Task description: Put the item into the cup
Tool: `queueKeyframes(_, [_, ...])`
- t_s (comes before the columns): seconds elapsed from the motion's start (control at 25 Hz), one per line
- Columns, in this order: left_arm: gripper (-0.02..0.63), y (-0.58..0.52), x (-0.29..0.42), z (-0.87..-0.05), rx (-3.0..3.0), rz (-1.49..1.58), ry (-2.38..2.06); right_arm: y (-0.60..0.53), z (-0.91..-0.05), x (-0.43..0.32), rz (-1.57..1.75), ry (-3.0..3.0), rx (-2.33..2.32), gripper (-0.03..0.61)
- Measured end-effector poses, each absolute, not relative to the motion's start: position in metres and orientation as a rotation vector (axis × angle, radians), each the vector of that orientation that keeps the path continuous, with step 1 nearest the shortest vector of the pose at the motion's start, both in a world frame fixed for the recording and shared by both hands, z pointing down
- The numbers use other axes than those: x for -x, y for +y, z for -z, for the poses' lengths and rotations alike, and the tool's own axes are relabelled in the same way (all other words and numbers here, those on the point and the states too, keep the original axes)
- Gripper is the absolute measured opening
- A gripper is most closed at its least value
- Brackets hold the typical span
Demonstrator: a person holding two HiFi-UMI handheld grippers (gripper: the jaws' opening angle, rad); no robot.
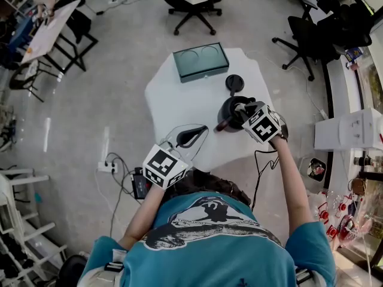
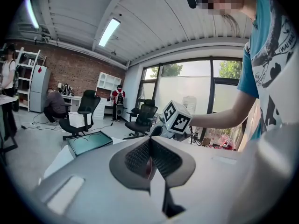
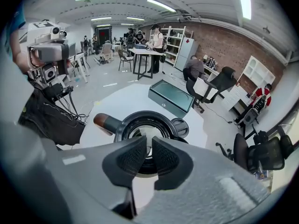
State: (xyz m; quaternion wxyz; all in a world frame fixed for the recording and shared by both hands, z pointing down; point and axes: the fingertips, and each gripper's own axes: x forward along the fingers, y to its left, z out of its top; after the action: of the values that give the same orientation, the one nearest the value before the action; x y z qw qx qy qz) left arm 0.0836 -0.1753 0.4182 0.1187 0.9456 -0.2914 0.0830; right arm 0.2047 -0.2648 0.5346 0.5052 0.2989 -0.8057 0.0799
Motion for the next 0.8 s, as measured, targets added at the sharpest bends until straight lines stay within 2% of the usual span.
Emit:
queueKeyframes(0.4, [0.000,-0.1757,-0.0858,-0.4135,-2.771,-0.211,-0.877,-0.2669,-0.5429,-0.2058,-0.252,-1.928,-0.626,0.066])
queueKeyframes(0.8, [0.000,-0.1725,-0.0853,-0.4114,-2.770,-0.187,-0.896,-0.2623,-0.5378,-0.2034,-0.242,-1.948,-0.621,0.066])
